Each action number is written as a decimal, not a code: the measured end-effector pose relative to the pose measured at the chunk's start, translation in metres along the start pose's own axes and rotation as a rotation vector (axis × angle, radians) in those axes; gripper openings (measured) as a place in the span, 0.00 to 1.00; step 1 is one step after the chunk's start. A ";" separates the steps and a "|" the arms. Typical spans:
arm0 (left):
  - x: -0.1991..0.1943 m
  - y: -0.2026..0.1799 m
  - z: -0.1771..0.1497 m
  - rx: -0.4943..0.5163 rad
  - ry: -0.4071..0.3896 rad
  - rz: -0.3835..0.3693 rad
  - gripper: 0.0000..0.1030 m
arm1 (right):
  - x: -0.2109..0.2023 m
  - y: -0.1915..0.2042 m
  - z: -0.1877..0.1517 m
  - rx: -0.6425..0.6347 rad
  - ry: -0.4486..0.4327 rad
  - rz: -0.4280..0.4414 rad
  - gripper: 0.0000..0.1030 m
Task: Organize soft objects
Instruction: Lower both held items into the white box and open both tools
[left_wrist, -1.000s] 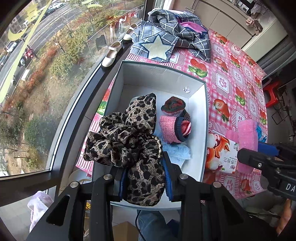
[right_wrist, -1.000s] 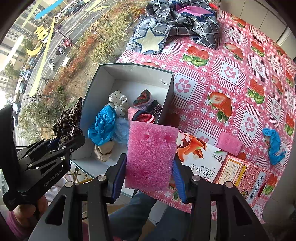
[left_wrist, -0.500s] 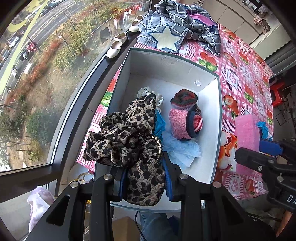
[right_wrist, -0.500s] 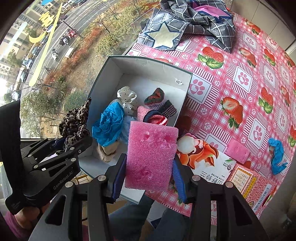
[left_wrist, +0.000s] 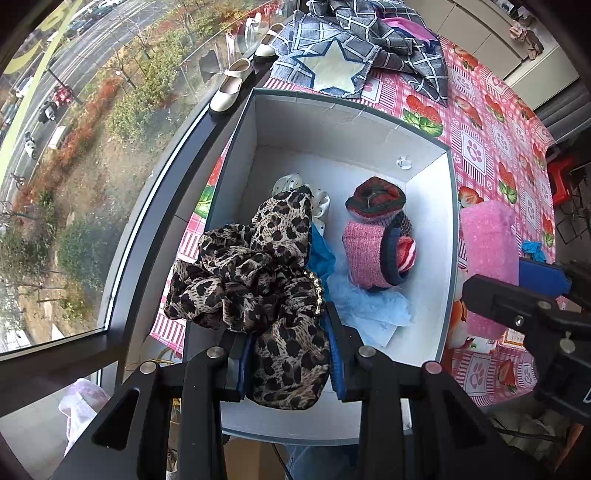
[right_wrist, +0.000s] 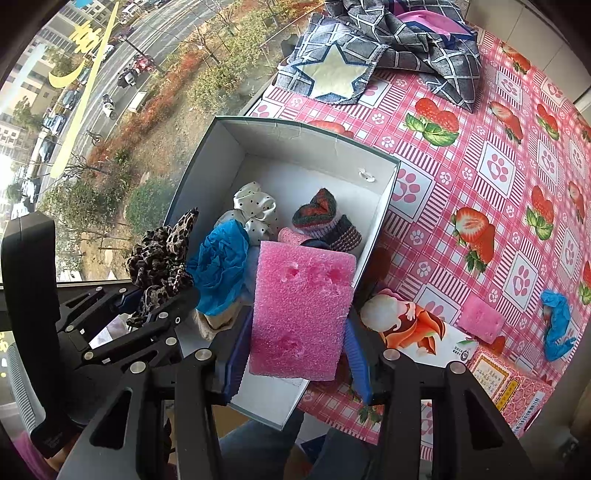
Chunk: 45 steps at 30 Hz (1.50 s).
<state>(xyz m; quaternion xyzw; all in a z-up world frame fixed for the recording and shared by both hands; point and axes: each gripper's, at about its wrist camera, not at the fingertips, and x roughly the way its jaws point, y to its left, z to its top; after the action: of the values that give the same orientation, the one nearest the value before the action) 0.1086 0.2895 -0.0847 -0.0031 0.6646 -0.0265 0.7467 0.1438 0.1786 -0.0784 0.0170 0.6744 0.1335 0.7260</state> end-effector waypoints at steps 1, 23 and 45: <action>0.002 0.000 0.002 0.000 0.003 0.002 0.35 | 0.001 -0.001 0.002 0.003 0.000 -0.001 0.47; 0.020 -0.004 0.039 -0.006 0.020 -0.007 0.35 | 0.026 -0.021 0.039 0.092 0.033 0.028 0.47; -0.010 0.008 0.029 -0.034 -0.109 0.042 0.85 | 0.010 -0.024 0.038 0.097 0.003 0.049 1.00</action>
<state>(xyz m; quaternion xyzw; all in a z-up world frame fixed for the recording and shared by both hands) 0.1362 0.2967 -0.0716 -0.0033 0.6230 0.0008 0.7822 0.1859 0.1631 -0.0898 0.0684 0.6806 0.1184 0.7197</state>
